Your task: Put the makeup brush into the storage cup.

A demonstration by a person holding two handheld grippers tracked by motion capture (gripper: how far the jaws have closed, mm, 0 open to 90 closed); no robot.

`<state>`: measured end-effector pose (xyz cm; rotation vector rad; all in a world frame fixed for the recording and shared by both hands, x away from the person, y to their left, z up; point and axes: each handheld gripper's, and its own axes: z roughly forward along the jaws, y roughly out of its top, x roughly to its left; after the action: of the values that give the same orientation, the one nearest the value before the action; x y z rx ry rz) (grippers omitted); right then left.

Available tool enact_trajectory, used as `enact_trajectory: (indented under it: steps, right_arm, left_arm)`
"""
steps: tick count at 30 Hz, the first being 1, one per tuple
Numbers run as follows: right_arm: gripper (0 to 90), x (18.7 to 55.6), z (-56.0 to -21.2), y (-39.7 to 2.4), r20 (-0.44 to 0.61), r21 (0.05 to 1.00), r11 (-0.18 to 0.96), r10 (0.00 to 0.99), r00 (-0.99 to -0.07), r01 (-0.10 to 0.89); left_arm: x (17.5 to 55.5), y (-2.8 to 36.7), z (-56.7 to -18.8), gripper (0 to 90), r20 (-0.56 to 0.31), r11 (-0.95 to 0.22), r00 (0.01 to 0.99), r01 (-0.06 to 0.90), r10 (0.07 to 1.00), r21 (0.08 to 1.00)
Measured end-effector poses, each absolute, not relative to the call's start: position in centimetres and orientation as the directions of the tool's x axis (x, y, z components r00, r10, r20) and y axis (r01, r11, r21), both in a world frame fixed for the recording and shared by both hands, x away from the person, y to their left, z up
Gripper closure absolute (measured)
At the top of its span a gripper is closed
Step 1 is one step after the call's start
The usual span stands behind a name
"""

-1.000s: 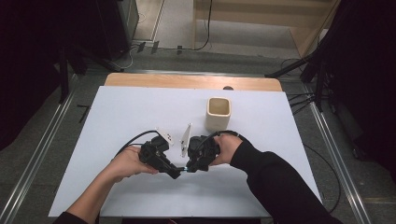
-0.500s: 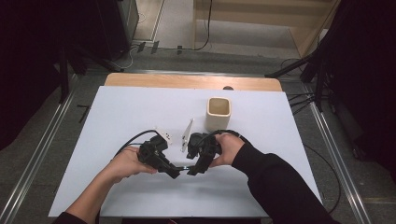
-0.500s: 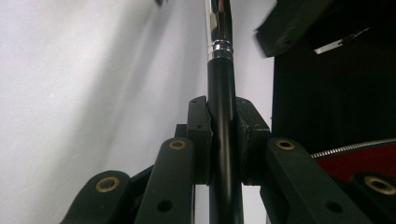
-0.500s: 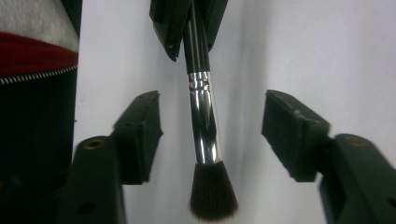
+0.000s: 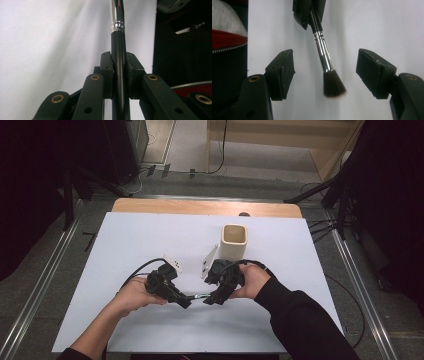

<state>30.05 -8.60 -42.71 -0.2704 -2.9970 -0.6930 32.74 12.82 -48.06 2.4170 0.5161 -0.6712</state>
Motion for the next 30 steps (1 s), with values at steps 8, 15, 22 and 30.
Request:
enact_trajectory:
  steps: [8,15,22,30]
  right_arm:
    - [31.9,29.6,-42.1,-9.9,0.065,0.481,0.844,0.234,-0.97,0.235]
    - [31.9,28.8,-42.3,-11.1,0.066,0.505,0.809,0.311,-0.948,0.3]
    - [32.4,28.2,-43.0,-12.0,0.065,0.539,0.768,0.372,-0.926,0.346]
    - [33.4,27.4,-43.8,-13.1,0.091,0.569,0.695,0.478,-0.874,0.439]
  left_arm:
    - [32.7,13.2,-47.9,79.1,-0.552,-0.739,0.804,0.509,0.223,0.442]
    - [32.6,13.8,-47.8,79.1,-0.54,-0.696,0.794,0.554,0.278,0.457]
    - [32.4,14.4,-47.5,79.1,-0.539,-0.636,0.78,0.598,0.32,0.487]
    - [32.2,15.0,-47.6,79.1,-0.538,-0.579,0.765,0.632,0.356,0.516]
